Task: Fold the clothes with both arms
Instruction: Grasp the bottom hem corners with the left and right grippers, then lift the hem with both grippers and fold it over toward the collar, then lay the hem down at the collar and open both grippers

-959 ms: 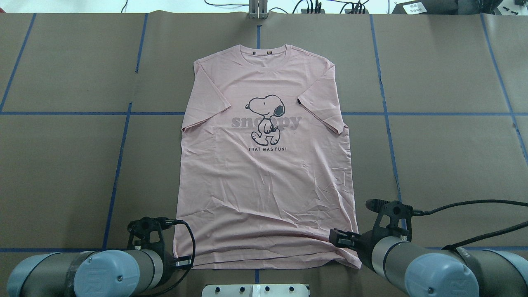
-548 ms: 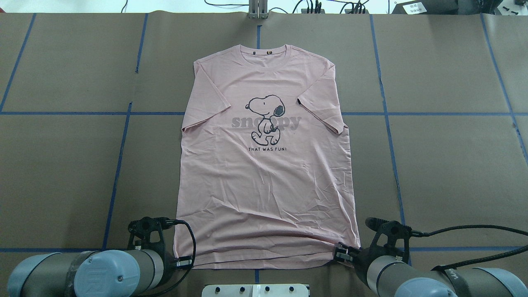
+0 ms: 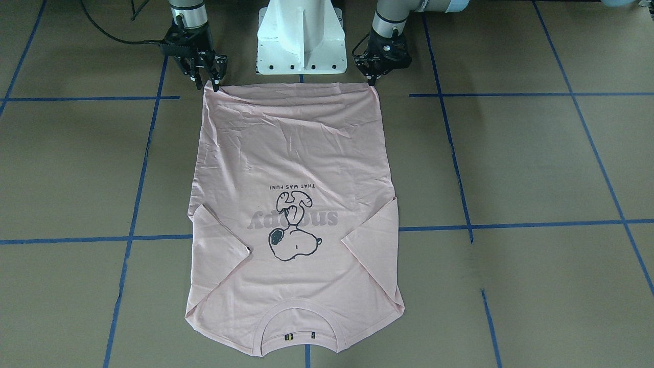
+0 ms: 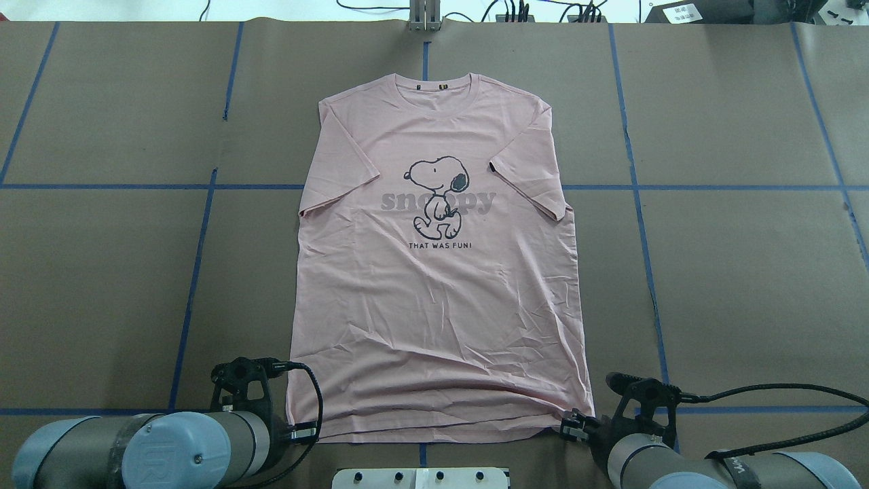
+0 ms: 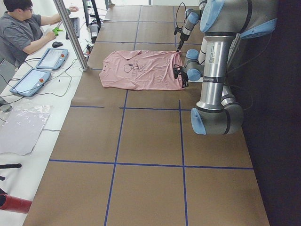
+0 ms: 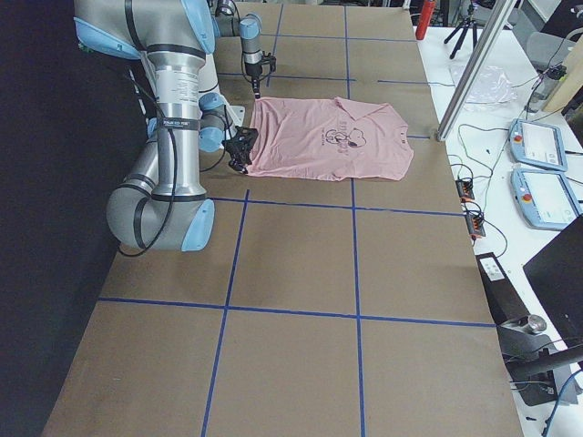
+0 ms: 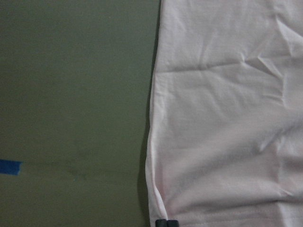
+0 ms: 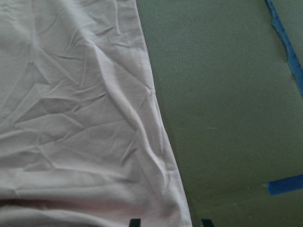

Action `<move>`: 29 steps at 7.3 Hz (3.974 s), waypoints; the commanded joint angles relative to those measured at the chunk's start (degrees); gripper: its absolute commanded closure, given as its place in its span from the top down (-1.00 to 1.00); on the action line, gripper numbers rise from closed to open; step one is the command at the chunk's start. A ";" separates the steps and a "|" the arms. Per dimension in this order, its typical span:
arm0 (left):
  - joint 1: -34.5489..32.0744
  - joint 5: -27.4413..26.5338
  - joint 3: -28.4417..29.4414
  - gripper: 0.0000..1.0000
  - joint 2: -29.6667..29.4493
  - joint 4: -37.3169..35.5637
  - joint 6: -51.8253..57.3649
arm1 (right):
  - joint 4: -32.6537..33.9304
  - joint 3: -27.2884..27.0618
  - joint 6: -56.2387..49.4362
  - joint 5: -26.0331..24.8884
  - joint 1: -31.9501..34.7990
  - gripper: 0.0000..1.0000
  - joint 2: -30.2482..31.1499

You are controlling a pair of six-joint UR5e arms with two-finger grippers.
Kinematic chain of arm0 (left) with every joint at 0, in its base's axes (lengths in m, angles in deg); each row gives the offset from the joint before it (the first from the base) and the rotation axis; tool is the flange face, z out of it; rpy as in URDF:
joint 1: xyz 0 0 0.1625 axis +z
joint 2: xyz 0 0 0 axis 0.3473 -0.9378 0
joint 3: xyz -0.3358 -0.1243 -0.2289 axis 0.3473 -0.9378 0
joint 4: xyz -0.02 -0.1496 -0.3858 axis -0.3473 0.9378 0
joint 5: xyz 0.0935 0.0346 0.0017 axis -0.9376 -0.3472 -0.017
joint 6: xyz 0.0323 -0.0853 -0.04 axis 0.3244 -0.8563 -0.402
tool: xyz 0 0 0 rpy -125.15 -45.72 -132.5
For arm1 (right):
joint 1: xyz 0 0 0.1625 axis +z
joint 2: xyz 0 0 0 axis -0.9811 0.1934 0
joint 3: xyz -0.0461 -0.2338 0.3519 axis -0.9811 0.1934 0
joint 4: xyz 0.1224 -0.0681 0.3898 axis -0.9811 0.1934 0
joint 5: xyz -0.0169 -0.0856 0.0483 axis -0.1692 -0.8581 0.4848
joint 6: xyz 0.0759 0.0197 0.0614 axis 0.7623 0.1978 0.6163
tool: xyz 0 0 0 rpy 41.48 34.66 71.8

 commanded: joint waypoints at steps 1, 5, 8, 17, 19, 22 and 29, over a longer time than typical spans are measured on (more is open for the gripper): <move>0.04 0.00 -0.15 -1.00 -0.06 0.09 -0.10 | -0.17 0.47 1.07 -0.98 -0.94 0.05 0.06; 0.04 0.00 -0.68 -1.00 -0.32 0.00 -0.10 | -0.34 0.56 3.89 -2.13 -1.47 -1.00 -0.03; 0.04 0.09 -1.11 -1.00 -1.11 -0.09 -0.02 | -0.43 -0.66 3.63 -1.95 -1.12 -1.00 -0.03; -21.44 14.94 -22.08 -1.00 -14.37 -32.78 19.01 | 31.63 -28.13 -11.18 17.28 17.55 -1.00 -12.54; -30.60 15.29 -12.85 -1.00 -17.97 -32.26 27.55 | 32.18 -13.14 -18.31 25.26 31.86 -1.00 -23.80; -36.34 15.12 1.83 -1.00 -20.35 -21.21 30.65 | 29.65 1.84 -27.74 26.09 42.19 -1.00 -31.47; -38.99 13.10 36.56 -1.00 -27.13 6.40 34.08 | -6.12 45.01 -28.45 25.74 47.13 -1.00 -40.28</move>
